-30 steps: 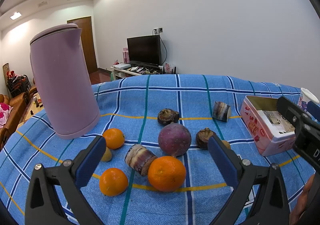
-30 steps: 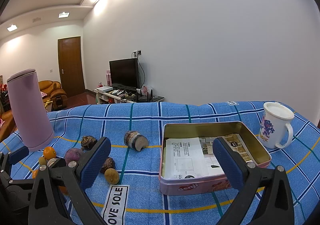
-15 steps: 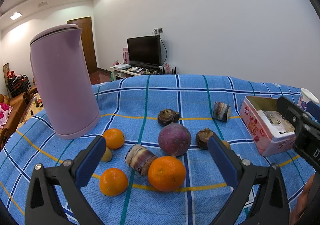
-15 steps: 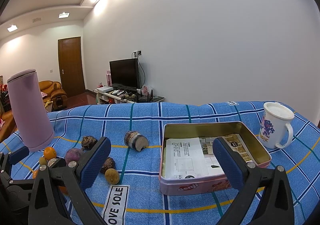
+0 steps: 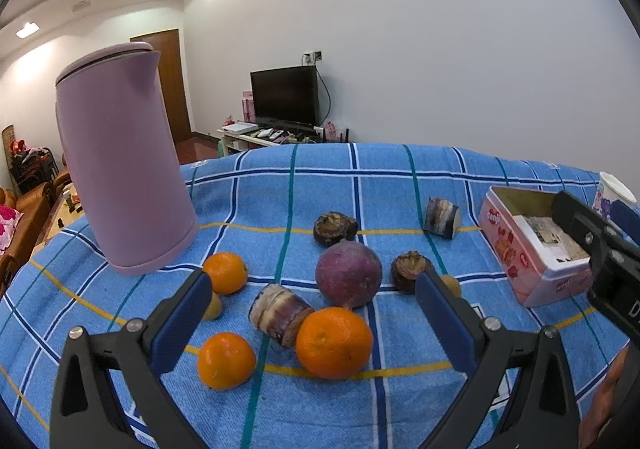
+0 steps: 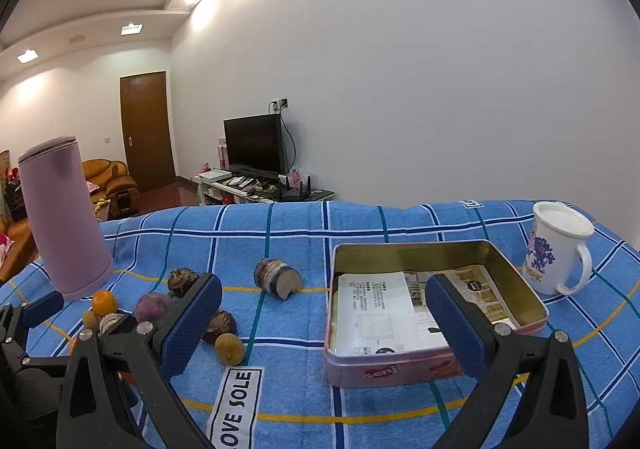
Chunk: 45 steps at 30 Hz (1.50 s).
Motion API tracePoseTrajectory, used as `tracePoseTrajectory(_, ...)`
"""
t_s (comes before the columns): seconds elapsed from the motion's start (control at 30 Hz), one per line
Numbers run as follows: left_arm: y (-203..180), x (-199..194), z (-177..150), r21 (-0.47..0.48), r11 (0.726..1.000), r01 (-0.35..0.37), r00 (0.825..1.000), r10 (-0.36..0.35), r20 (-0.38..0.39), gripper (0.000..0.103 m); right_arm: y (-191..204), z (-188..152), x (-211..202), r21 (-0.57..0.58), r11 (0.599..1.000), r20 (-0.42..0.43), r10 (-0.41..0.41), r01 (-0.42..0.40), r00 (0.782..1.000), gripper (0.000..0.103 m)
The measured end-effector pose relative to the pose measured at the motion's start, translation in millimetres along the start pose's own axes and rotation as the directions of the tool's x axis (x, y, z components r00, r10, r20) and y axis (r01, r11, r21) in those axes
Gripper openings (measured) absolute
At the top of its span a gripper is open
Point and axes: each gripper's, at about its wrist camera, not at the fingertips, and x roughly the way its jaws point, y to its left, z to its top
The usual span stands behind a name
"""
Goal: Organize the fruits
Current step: 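Grasp an orange with the left gripper while the right gripper grasps another orange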
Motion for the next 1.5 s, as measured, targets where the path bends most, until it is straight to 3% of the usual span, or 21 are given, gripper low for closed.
tracePoseTrajectory(0.1, 13.8, 0.9, 6.3, 0.009, 0.999, -0.049, 0.999, 0.049, 0.003, 0.103, 2.2, -1.0, -1.5, -0.009, 1.000, 0.009, 0.004, -0.004, 1.000, 0.102)
tracePoseTrajectory(0.2, 43.8, -0.9, 15.6, -0.042, 0.996, -0.083, 0.996, 0.084, 0.016, 0.103, 3.4, -1.6, -2.9, -0.010, 1.000, 0.015, 0.028, -0.028, 0.999, 0.102)
tracePoseTrajectory(0.4, 92.8, -0.3, 23.0, -0.080, 0.977, -0.197, 0.979, 0.200, 0.027, 0.103, 15.8, -4.8, 0.4, -0.039, 0.991, -0.037, 0.128, -0.130, 0.991, 0.100)
tracePoseTrajectory(0.53, 104.9, 3.6, 19.4, -0.034, 0.972, -0.232, 0.973, 0.232, 0.002, 0.103, 31.0, -8.0, 9.2, -0.039, 0.963, -0.133, 0.258, -0.265, 0.957, 0.079)
tracePoseTrajectory(0.6, 108.3, 5.2, 17.8, -0.021, 0.985, -0.173, 0.985, 0.172, -0.033, 0.103, 43.0, -12.1, 17.4, -0.024, 0.937, -0.205, 0.337, -0.349, 0.919, 0.075)
tracePoseTrajectory(0.67, 111.9, 5.4, 14.6, -0.024, 0.997, -0.070, 0.995, 0.068, -0.069, 0.103, 57.6, -15.8, 23.8, -0.029, 0.917, -0.257, 0.378, -0.398, 0.889, 0.075)
tracePoseTrajectory(0.8, 106.3, 6.7, 2.8, 0.017, 0.998, 0.054, 0.990, -0.052, -0.134, 0.103, 93.2, -28.2, 30.8, -0.074, 0.874, -0.348, 0.429, -0.480, 0.834, 0.075)
tracePoseTrajectory(0.87, 98.2, 8.1, -2.3, 0.067, 0.995, 0.072, 0.985, -0.061, -0.161, 0.103, 108.2, -35.1, 33.7, -0.107, 0.862, -0.381, 0.425, -0.495, 0.822, 0.075)
tracePoseTrajectory(0.97, 87.1, 14.2, -7.4, 0.128, 0.990, 0.055, 0.981, -0.029, -0.193, 0.093, 122.7, -40.5, 43.5, -0.124, 0.858, -0.427, 0.408, -0.499, 0.807, 0.075)
tracePoseTrajectory(1.23, 96.8, 18.6, -10.7, 0.115, 0.992, 0.042, 0.974, -0.014, -0.228, 0.092, 133.4, -51.0, 66.7, -0.104, 0.840, -0.518, 0.411, -0.532, 0.750, 0.074)
tracePoseTrajectory(1.4, 93.0, 8.6, -9.0, 0.122, 0.982, 0.145, 0.972, -0.118, -0.203, 0.093, 130.9, -53.0, 74.4, -0.057, 0.834, -0.545, 0.435, -0.550, 0.717, 0.060)
tracePoseTrajectory(1.43, 90.8, 5.2, -8.4, 0.132, 0.978, 0.162, 0.973, -0.135, -0.189, 0.093, 131.1, -52.7, 73.2, -0.060, 0.830, -0.541, 0.440, -0.555, 0.717, 0.050)
tracePoseTrajectory(1.5, 84.9, 3.6, -9.7, 0.156, 0.972, 0.175, 0.971, -0.145, -0.189, 0.093, 133.5, -53.1, 68.6, -0.088, 0.828, -0.537, 0.428, -0.553, 0.727, 0.049)
